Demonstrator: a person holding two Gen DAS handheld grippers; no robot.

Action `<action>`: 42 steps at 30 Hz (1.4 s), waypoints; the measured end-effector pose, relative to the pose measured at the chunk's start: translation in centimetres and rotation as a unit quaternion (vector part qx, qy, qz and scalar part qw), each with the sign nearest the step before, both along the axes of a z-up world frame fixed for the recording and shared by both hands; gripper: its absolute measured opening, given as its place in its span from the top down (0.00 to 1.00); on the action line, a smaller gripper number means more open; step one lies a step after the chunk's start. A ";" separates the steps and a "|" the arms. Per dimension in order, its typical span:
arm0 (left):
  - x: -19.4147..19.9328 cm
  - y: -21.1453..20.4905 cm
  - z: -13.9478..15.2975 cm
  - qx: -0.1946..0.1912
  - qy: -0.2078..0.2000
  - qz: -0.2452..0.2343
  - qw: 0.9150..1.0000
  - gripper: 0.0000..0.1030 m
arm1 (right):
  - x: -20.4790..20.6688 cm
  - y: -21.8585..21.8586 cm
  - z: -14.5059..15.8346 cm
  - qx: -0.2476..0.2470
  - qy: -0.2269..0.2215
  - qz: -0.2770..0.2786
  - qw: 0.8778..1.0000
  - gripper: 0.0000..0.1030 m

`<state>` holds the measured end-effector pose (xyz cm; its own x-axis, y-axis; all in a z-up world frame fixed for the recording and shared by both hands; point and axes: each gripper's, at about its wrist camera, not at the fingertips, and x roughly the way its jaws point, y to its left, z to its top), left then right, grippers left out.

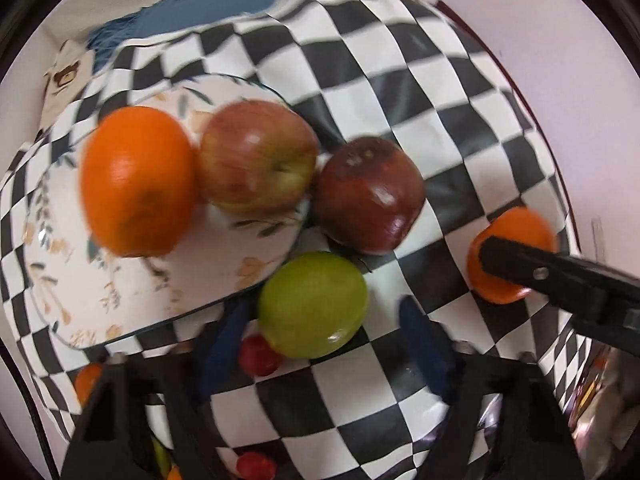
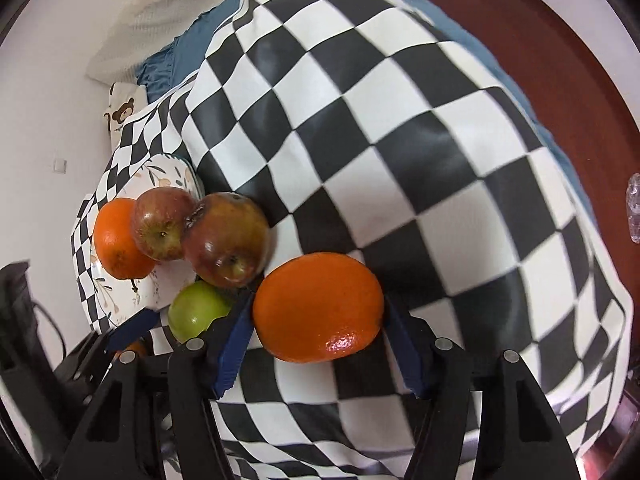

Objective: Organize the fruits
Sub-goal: 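Grasp the green apple with the left tool while the right tool grasps a tangerine, then lower the green apple with the left tool while the right tool lowers the tangerine onto the plate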

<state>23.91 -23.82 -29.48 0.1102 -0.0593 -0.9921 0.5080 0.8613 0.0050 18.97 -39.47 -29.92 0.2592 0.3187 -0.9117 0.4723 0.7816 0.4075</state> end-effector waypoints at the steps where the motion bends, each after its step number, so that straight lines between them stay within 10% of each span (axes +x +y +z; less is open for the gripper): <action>1: -0.1 -0.3 -0.3 0.008 -0.006 -0.006 1.000 0.37 | -0.3 -0.2 0.2 -0.003 0.000 -0.001 1.000 0.36; 11: -1.6 -1.3 -0.3 0.005 -0.038 -0.010 0.999 0.44 | -0.8 -0.4 0.6 -0.023 -0.001 0.002 1.000 0.36; 25: -5.5 6.9 6.8 -0.095 -0.021 0.042 0.994 0.44 | -1.2 1.2 2.8 -0.008 -0.025 0.014 1.000 0.36; 34: -0.6 15.6 12.6 -0.112 -0.055 0.114 0.986 0.44 | 1.9 7.6 5.5 0.045 -0.062 0.061 0.995 0.36; 42: 7.5 19.4 11.6 -0.095 -0.058 0.168 0.980 0.44 | 10.5 14.1 10.1 0.040 -0.103 0.122 0.986 0.36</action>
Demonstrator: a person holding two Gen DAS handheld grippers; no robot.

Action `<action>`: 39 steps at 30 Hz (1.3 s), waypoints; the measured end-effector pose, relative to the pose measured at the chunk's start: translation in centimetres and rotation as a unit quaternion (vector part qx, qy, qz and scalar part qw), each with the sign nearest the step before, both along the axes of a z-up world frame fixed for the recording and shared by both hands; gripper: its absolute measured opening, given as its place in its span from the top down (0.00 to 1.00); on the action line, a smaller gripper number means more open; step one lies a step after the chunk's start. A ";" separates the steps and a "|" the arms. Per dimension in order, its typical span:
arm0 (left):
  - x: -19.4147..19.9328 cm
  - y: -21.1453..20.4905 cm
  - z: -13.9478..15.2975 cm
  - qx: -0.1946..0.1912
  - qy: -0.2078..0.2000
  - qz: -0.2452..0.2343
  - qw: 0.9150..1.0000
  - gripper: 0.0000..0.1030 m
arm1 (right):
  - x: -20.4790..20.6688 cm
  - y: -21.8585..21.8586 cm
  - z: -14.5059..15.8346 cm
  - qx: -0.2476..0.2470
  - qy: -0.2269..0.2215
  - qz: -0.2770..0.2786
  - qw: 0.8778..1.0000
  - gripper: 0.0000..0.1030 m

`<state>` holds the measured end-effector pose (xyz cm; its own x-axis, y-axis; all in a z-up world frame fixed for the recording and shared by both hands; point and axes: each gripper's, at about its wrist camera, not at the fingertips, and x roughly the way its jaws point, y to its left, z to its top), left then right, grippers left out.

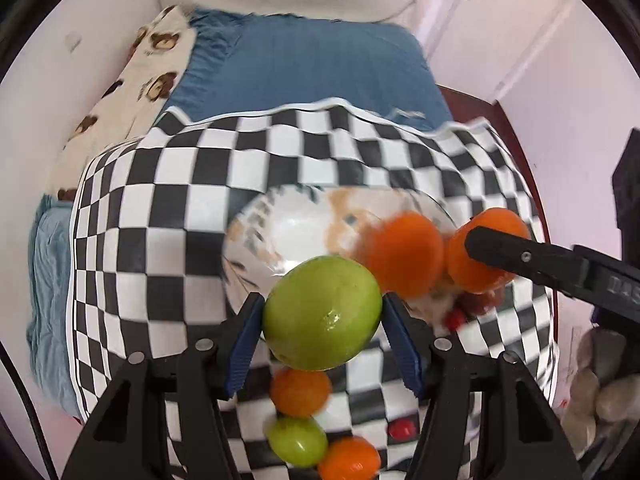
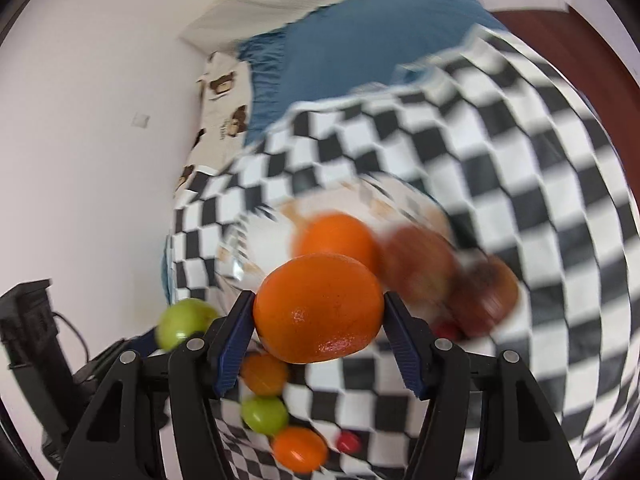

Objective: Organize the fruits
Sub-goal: 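Lower the green apple with the left tool while the right tool lowers the tangerine onto the plate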

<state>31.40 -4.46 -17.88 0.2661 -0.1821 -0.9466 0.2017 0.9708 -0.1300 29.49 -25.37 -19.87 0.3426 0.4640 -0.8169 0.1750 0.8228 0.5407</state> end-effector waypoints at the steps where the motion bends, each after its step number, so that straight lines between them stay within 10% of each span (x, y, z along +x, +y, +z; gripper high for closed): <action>1: 1.1 0.5 -0.4 0.001 0.000 0.007 1.000 0.44 | 1.3 0.9 0.3 -0.002 -0.001 0.009 1.000 0.36; 9: 4.5 2.4 -5.2 -0.015 0.063 0.045 0.997 0.44 | 10.7 6.8 -2.4 -0.004 0.072 0.071 0.995 0.36; 20: 4.9 1.4 -8.8 -0.014 0.110 0.069 0.991 0.43 | 13.3 9.7 -5.8 -0.087 0.153 0.156 0.972 0.24; 23: 4.9 1.5 -8.3 -0.023 0.098 0.068 0.993 0.11 | 13.5 9.5 -4.7 -0.100 0.149 0.155 0.971 0.12; 39: -0.1 3.0 -4.1 0.064 0.008 0.068 0.996 0.11 | 5.7 4.6 -2.3 -0.195 0.061 0.099 0.974 0.12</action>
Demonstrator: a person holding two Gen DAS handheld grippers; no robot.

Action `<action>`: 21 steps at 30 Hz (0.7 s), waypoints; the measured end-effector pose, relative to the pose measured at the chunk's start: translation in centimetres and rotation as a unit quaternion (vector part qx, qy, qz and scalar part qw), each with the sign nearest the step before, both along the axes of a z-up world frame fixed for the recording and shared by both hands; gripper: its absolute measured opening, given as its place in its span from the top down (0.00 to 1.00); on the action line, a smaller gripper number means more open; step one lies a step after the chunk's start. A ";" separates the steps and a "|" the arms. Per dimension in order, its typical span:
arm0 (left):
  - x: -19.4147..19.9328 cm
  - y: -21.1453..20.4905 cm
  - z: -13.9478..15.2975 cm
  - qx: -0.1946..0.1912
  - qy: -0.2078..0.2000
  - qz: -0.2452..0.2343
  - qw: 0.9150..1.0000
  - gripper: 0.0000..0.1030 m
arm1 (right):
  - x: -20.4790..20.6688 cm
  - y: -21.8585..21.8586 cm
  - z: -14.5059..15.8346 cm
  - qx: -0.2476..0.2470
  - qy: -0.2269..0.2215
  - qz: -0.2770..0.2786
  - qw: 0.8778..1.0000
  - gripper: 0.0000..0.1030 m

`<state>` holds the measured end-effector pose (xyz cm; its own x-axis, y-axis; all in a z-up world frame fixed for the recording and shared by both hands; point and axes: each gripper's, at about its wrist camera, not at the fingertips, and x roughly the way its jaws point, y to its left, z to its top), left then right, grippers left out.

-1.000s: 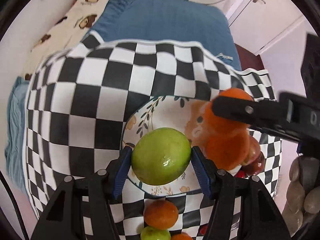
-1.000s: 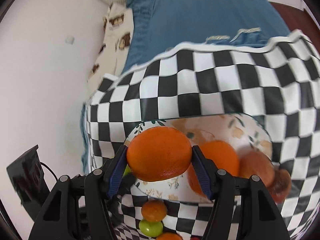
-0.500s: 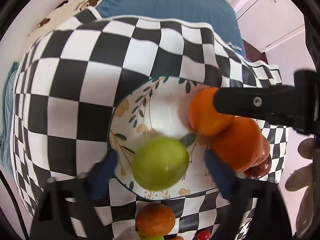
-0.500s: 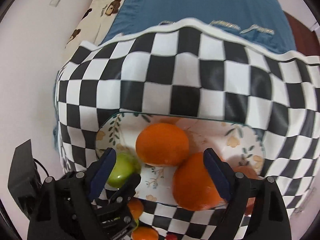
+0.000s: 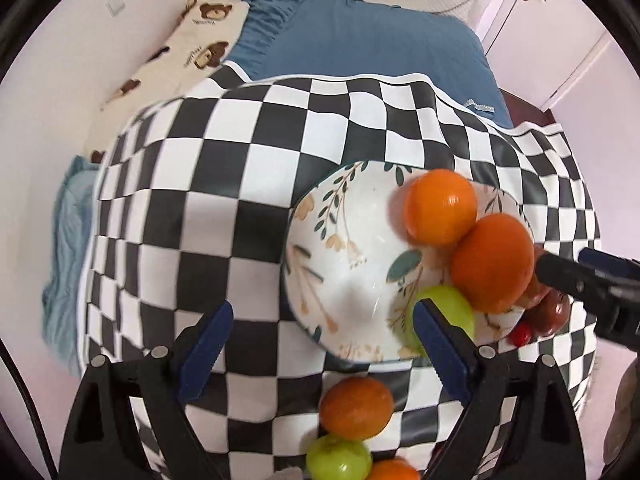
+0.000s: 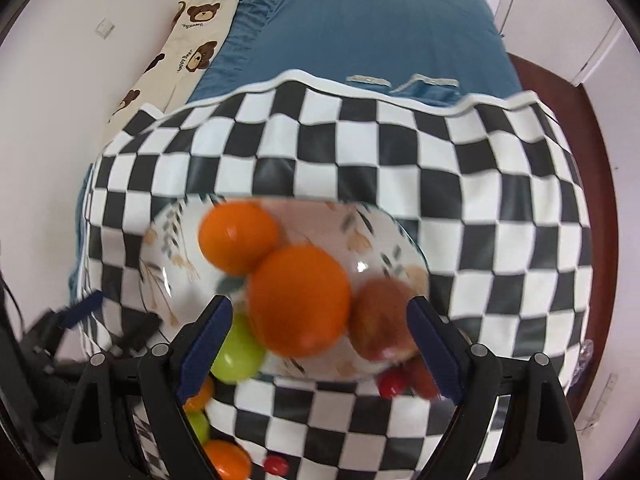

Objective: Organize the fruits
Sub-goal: 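Lower the green apple with the left tool while the right tool lowers the tangerine onto the plate, then open both tools and withdraw them from the plate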

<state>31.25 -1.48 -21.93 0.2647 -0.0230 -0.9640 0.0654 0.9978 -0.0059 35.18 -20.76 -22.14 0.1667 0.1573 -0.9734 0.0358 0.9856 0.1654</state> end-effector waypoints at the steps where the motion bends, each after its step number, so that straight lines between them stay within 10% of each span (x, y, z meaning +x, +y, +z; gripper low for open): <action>1: -0.6 0.0 0.3 0.003 -0.006 -0.002 1.000 0.11 | -0.9 0.0 0.1 -0.003 -0.004 -0.001 1.000 0.12; 21: -11.1 -0.3 8.0 0.023 -0.104 -0.027 0.994 0.11 | -15.5 0.1 6.2 -0.021 -0.120 -0.036 0.992 0.12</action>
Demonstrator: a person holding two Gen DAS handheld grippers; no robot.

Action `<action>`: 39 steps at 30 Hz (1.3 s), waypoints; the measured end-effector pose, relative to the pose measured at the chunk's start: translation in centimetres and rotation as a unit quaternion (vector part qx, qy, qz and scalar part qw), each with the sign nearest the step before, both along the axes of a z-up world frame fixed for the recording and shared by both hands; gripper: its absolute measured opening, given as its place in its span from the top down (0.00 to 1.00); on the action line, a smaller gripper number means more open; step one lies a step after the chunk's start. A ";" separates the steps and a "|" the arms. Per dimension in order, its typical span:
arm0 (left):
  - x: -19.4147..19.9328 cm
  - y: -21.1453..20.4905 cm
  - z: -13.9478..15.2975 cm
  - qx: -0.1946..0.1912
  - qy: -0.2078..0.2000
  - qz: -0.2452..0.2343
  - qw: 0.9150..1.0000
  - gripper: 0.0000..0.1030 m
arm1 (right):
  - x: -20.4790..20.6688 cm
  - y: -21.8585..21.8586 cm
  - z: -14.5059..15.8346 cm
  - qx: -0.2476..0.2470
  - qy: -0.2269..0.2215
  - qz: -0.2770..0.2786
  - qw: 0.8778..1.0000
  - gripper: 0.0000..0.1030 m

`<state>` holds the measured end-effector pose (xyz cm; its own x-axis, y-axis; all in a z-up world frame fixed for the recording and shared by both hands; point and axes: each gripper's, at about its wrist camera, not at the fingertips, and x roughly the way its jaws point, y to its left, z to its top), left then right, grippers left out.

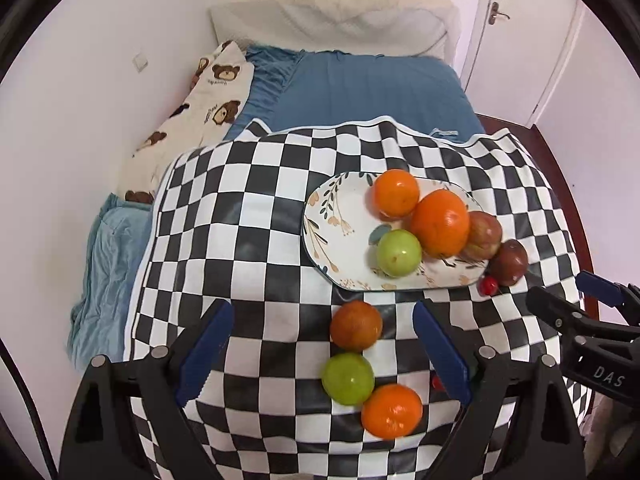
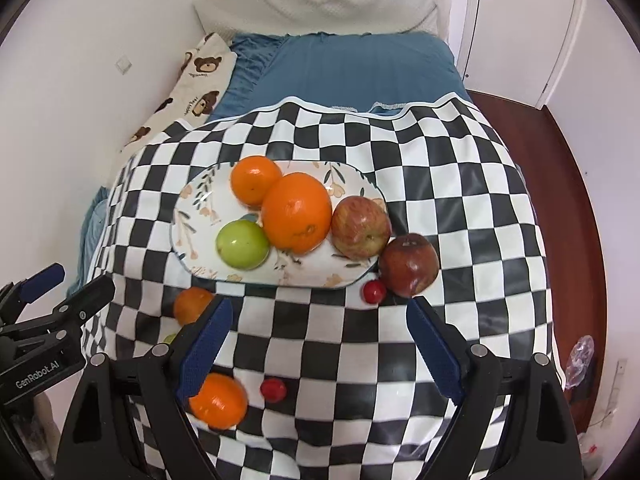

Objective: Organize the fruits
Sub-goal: 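Open both tools and withdraw them from the plate, then grasp the dark red apple with the right tool while the left tool grasps the brownish fruit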

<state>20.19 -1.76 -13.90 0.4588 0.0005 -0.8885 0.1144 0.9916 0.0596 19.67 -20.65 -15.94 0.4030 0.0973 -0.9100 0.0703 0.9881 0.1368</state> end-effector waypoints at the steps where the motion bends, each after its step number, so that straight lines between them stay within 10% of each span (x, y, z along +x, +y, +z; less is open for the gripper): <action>1: -0.5 0.0 0.3 -0.001 -0.002 -0.001 1.000 0.11 | -0.7 0.2 0.4 -0.004 -0.006 0.001 1.000 0.12; 19: -1.9 0.6 2.5 -0.034 -0.017 0.017 0.999 0.08 | -4.6 0.6 3.8 0.039 -0.034 -0.006 0.999 0.12; 39: 5.2 0.0 -9.4 -0.046 0.128 0.046 0.990 0.00 | 2.5 -14.3 -10.7 0.211 0.088 -0.205 0.952 0.12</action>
<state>25.40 -1.79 -23.32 0.2199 -0.0554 -0.9739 0.0236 0.9984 -0.0515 22.19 -34.91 -26.66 0.3314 0.3353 -0.8819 0.4972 0.7323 0.4653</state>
